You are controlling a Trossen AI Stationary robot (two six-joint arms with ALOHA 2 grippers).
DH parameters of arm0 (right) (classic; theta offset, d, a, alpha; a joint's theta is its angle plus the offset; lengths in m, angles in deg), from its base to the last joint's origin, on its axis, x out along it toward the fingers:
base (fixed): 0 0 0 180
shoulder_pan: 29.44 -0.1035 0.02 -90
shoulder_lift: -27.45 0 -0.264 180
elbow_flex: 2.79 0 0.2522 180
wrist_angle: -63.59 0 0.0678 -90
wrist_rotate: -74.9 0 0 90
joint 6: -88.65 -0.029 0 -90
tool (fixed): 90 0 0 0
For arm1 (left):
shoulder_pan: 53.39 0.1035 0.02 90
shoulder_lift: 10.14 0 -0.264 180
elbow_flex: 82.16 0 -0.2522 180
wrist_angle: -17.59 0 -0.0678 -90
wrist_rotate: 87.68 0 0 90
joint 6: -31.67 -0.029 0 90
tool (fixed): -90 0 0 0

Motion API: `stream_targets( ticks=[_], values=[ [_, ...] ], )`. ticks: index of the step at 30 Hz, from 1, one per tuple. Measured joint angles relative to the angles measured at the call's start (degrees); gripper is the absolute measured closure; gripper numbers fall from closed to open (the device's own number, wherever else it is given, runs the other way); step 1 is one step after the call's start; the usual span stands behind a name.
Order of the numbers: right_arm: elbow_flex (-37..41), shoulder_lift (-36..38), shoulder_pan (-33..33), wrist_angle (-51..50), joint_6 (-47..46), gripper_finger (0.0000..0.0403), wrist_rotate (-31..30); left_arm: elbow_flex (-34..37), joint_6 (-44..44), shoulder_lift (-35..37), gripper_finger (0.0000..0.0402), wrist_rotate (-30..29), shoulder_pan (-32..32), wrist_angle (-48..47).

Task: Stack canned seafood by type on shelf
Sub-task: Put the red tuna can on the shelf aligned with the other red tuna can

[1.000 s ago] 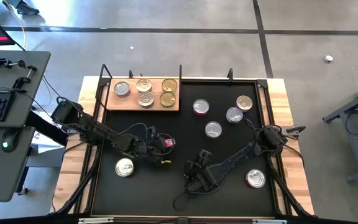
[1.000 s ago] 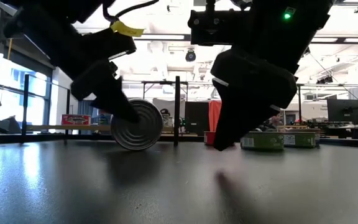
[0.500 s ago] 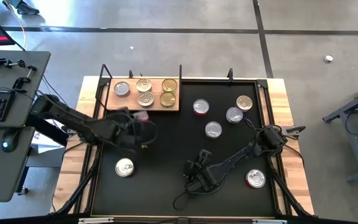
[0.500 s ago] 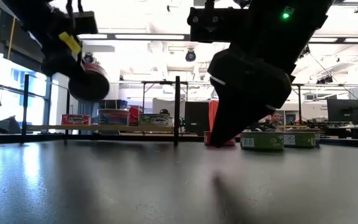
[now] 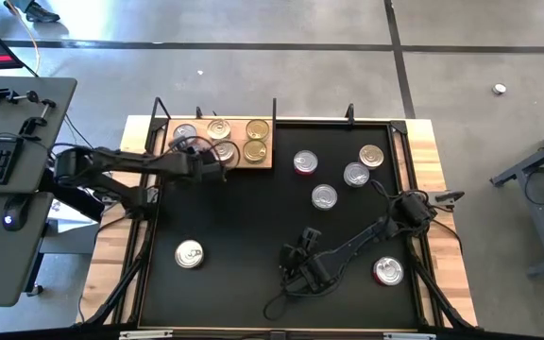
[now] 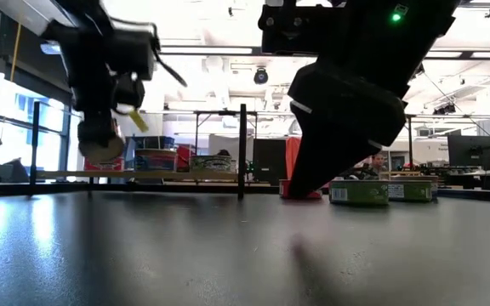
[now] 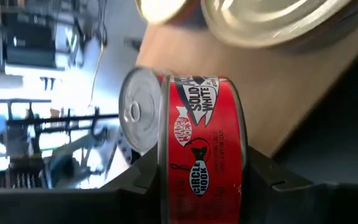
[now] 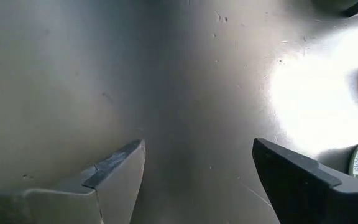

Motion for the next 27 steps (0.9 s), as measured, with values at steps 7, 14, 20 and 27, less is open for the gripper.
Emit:
stream_targets(
  ticks=[7,14,20,27],
  values=[
    [0.0,0.0,-0.1,0.0,0.0,0.0112,0.0,-0.1,-0.1,-6.9,0.0283,-0.9,4.5,-0.1],
    [0.0,0.0,-0.1,0.0,0.0,0.0112,0.0,-0.1,0.0,-10.1,0.0198,0.8,6.1,0.0],
    [0.0,0.0,0.0,0.0,0.0,0.0112,0.0,-0.2,-1.4,-9.4,0.0140,4.9,8.6,0.3],
    [0.0,0.0,0.0,0.0,0.0,0.0112,0.0,-2.1,-3.3,-5.9,0.0125,6.9,10.6,-1.2]
  ],
)
